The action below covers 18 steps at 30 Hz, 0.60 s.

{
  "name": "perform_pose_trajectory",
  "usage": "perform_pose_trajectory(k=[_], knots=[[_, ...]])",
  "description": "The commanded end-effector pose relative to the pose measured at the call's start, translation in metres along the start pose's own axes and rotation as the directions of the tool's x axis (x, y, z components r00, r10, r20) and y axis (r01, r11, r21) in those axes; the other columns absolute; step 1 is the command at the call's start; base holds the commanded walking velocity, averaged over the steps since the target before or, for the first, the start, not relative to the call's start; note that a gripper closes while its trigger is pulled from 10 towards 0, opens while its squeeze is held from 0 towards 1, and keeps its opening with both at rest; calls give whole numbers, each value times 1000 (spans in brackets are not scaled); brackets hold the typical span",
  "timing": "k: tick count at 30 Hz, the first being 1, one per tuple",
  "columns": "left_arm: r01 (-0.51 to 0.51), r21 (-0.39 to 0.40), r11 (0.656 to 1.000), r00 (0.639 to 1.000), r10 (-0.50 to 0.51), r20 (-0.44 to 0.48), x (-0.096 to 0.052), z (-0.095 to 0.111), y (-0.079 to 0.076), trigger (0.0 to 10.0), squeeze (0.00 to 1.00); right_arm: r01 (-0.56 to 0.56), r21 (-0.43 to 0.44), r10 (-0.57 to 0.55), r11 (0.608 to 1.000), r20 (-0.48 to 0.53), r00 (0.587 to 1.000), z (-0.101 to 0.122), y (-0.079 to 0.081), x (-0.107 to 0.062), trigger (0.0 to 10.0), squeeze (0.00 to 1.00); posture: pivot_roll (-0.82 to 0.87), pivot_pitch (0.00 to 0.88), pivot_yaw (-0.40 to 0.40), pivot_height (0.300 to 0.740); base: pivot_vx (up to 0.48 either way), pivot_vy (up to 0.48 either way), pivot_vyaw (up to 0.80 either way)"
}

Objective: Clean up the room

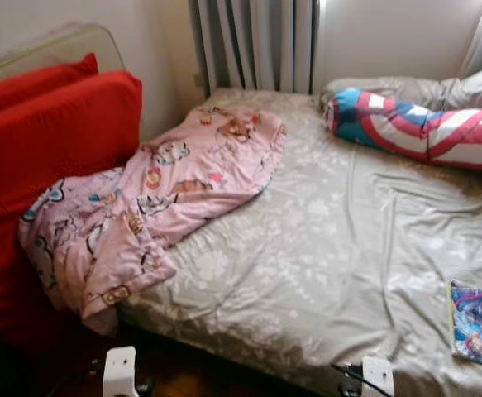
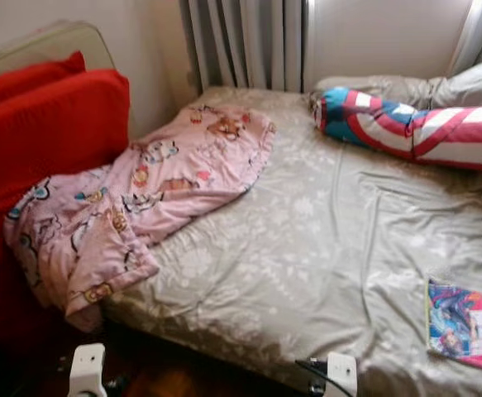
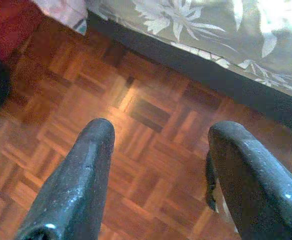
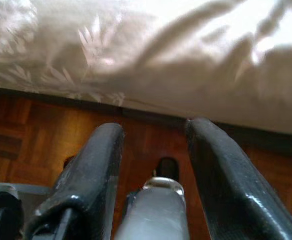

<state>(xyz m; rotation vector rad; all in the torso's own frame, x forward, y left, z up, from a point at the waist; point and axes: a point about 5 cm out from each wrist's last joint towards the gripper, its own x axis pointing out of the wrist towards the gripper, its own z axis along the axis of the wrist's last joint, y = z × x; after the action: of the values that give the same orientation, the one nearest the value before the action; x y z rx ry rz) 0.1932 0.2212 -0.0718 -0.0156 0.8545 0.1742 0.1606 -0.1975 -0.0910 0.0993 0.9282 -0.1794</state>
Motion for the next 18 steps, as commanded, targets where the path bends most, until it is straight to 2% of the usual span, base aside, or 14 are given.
perform_pose_trajectory(k=[1,4,5,7,8,10,11,14,16,18], knots=[[0,46,999,1000,0,-17,0,-2,-2,10000,0,-32,34,31,999,30,999,4,4,0,10000,0,38,0,72,740,0,0,0],[-18,-25,1000,1000,18,4,1,3,1,10000,0,-7,-33,7,999,-4,1000,2,2,1,10000,0,63,0,63,740,0,0,0],[-18,-25,1000,1000,18,4,1,3,1,10000,0,-7,-33,7,999,-4,1000,2,2,1,10000,0,63,0,63,740,0,0,0],[14,20,1000,1000,-14,17,3,14,-1,10000,0,23,63,-25,998,38,999,12,-1,3,10000,0,12,0,82,740,0,0,0],[13,-5,1000,999,-13,41,4,19,-1,10000,0,40,114,-47,993,54,997,16,-3,3,10000,0,30,0,93,740,0,0,0],[-35,-111,993,997,42,59,5,27,8,10000,0,30,101,-38,994,83,996,25,0,5,10000,0,4,0,98,740,0,0,0],[-56,-125,991,997,62,50,5,28,13,10000,0,12,59,-17,998,85,996,28,2,5,10000,0,-33,0,119,740,0,0,0],[-23,10,1000,1000,23,12,6,32,13,10000,0,21,13,-21,1000,67,998,32,-3,6,10000,0,-48,0,117,740,0,0,0],[34,68,997,998,-37,44,8,41,7,10000,0,15,11,-16,1000,87,996,38,-6,7,10000,0,-37,7,109,740,0,0,0],[53,57,997,996,-57,71,8,46,-2,10000,0,34,62,-40,998,98,994,40,-11,7,10000,0,-30,0,98,740,0,0,0]])
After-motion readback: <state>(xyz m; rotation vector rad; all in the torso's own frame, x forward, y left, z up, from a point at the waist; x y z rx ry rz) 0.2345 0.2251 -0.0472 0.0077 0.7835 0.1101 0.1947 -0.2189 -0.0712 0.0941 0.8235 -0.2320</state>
